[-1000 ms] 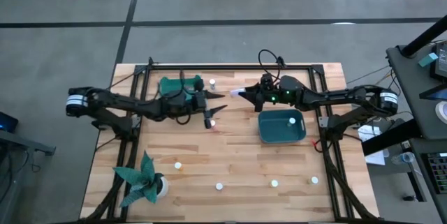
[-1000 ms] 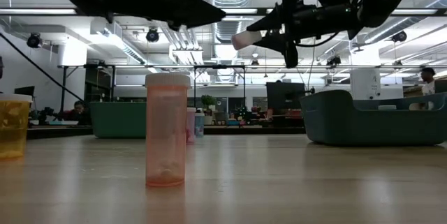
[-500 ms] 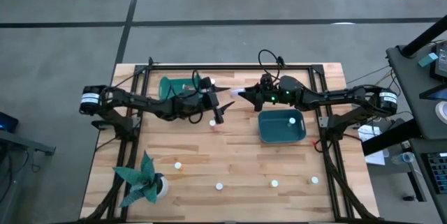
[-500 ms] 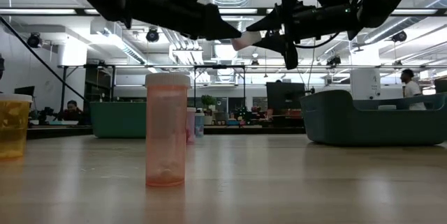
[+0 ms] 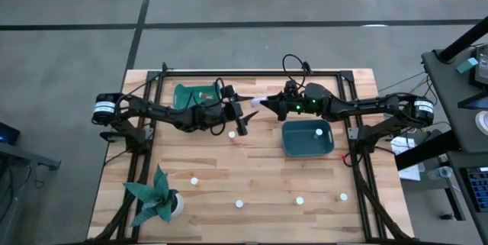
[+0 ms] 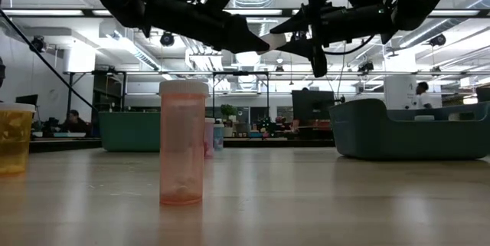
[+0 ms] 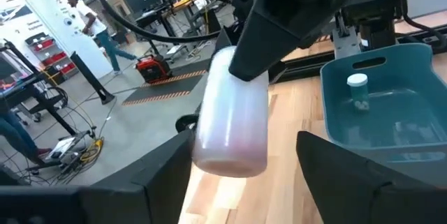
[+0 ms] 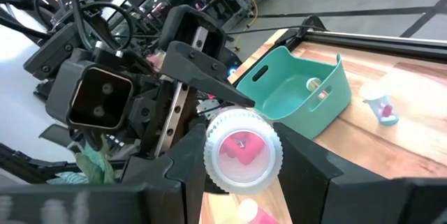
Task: Pick and place medicine bottles into bin by pill shape (circle, oval)
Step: Put the transparent capsule bottle into the green bin
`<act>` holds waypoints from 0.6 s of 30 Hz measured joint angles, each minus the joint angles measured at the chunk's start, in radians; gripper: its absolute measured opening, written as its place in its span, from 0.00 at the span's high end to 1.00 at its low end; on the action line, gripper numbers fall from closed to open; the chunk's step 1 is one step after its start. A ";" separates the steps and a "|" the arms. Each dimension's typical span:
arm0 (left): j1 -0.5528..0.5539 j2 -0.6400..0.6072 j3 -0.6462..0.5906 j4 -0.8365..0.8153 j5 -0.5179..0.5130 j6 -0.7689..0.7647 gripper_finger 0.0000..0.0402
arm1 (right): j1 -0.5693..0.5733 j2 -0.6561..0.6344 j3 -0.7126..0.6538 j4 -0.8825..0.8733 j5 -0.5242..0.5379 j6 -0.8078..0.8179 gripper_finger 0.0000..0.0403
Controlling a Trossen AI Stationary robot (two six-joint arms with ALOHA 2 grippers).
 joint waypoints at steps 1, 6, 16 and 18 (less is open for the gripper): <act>0.000 0.000 0.000 0.000 0.000 0.000 0.43 | 0.000 0.000 0.000 0.001 0.000 0.000 0.66; 0.000 0.000 0.000 0.000 -0.002 -0.002 0.52 | 0.000 0.000 0.000 -0.007 0.000 -0.001 0.66; 0.000 -0.004 -0.012 0.023 0.006 -0.006 0.71 | 0.005 -0.002 0.007 -0.005 -0.001 -0.047 0.52; -0.002 -0.008 -0.038 0.084 0.021 -0.009 0.71 | 0.005 -0.011 0.008 -0.003 -0.009 -0.056 0.47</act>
